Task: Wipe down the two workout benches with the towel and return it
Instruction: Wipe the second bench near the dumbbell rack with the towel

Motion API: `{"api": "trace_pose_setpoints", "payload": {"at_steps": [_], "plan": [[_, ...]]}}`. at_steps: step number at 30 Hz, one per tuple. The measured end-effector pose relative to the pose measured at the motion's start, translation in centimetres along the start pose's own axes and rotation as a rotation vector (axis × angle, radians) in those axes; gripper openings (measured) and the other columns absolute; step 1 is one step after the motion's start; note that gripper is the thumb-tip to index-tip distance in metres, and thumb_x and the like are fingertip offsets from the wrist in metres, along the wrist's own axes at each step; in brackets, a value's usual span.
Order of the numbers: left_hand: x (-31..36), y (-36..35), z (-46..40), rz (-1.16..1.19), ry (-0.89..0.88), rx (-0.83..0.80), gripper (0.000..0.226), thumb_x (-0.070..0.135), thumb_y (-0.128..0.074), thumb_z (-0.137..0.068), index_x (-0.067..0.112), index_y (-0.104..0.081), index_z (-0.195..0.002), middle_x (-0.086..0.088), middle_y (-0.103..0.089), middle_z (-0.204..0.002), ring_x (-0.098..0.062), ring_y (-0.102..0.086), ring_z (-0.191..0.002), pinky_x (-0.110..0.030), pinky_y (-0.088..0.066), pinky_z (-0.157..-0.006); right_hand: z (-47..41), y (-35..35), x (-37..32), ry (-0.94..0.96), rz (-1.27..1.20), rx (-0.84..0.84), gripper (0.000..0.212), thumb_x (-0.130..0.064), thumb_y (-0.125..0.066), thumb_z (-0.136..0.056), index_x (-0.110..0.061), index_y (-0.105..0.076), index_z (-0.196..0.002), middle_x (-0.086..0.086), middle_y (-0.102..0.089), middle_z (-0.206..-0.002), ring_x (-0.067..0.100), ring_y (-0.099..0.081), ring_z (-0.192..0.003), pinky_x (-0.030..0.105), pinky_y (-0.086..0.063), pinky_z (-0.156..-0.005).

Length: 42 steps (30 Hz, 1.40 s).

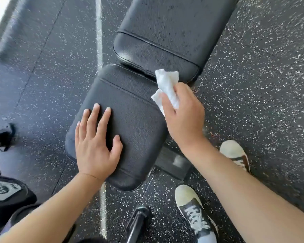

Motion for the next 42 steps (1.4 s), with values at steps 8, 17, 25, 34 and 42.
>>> {"api": "trace_pose_setpoints", "payload": {"at_steps": [8,17,25,34,42], "plan": [[0.0,-0.3,0.1,0.007,-0.005,0.034,0.073,0.038,-0.047,-0.089,0.024,-0.035,-0.160,-0.002,-0.024,-0.170,-0.028,-0.017,-0.158,-0.056,-0.019,-0.125,19.9,-3.0,-1.7,-0.444,-0.421,-0.150,0.032,-0.065,-0.050,-0.099,-0.035,-0.044,-0.108,-0.012,-0.066,-0.090,0.019,-0.064,-0.079,0.036,-0.045,-0.065],[-0.1,-0.5,0.1,-0.011,-0.010,0.051,0.072,0.038,-0.045,-0.090,0.025,-0.033,-0.160,-0.002,-0.026,-0.169,-0.029,-0.020,-0.156,-0.049,-0.015,-0.127,4.8,-2.1,5.6,-0.690,-0.600,0.208,0.023,-0.045,-0.054,-0.104,-0.022,-0.053,-0.102,-0.007,-0.065,-0.092,0.018,-0.062,-0.086,0.048,-0.051,-0.082],[0.1,-0.4,0.1,-0.028,-0.010,0.053,0.072,0.037,-0.045,-0.090,0.023,-0.034,-0.160,-0.004,-0.026,-0.169,-0.030,-0.021,-0.156,-0.052,-0.018,-0.125,18.1,-4.3,0.0,-0.654,-0.658,0.062,0.047,-0.052,-0.043,-0.108,-0.036,-0.040,-0.152,-0.037,-0.060,-0.124,-0.007,-0.059,-0.119,0.028,-0.045,-0.107],[0.1,-0.5,0.1,-0.035,-0.019,0.060,0.072,0.034,-0.047,-0.090,0.025,-0.033,-0.160,-0.004,-0.027,-0.168,-0.029,-0.022,-0.156,-0.052,-0.019,-0.125,17.0,-3.8,0.8,-0.662,-0.644,-0.008,0.043,-0.060,-0.042,-0.104,-0.026,-0.050,-0.129,-0.004,-0.068,-0.116,0.017,-0.067,-0.107,0.044,-0.053,-0.092],[0.4,-0.1,0.1,-0.029,-0.011,0.054,0.071,0.038,-0.047,-0.090,0.020,-0.036,-0.159,-0.007,-0.028,-0.168,-0.031,-0.020,-0.157,-0.052,-0.018,-0.126,3.1,-1.7,4.7,-0.562,-0.432,0.096,0.031,-0.049,-0.044,-0.108,-0.019,-0.050,-0.115,0.001,-0.067,-0.107,0.024,-0.065,-0.097,0.048,-0.053,-0.086]]}}
Point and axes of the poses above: each hand's wrist, its own z-axis away from the middle knuckle, its own y-axis out of the back of the hand, x = y × z, the point moved 7 cm from there along -z, towards the middle knuckle
